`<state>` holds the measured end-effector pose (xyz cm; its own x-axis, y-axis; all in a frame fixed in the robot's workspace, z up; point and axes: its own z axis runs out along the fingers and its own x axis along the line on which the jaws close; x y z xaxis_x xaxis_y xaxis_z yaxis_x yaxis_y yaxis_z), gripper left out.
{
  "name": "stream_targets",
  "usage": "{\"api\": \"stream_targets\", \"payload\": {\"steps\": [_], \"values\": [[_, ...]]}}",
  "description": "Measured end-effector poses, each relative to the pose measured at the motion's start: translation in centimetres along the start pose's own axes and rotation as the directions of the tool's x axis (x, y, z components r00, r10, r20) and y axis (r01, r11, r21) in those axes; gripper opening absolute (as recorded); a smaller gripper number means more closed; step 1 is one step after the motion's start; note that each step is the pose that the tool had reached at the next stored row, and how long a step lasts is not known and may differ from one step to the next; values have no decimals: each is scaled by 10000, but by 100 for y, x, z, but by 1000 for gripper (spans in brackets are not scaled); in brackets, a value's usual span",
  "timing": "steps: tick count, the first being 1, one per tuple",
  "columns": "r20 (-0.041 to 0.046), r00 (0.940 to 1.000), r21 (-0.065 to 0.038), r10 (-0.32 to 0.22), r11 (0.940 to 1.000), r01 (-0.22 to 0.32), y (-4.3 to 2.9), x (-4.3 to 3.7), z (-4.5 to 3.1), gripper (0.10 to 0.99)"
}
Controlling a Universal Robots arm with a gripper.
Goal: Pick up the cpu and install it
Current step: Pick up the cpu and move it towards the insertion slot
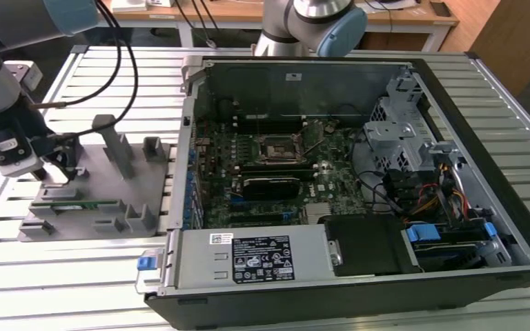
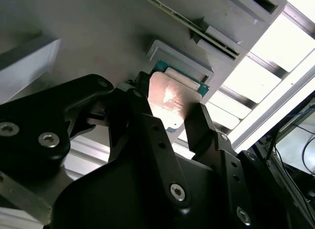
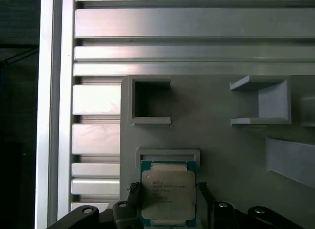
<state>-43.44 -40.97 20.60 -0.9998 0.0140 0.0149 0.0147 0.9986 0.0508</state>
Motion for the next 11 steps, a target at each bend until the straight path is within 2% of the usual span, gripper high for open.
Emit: {"api": "stream_targets", "payload": {"steps": [11], "values": [[0, 10000, 0, 0, 10000, 0, 16, 1, -52, 533]]}}
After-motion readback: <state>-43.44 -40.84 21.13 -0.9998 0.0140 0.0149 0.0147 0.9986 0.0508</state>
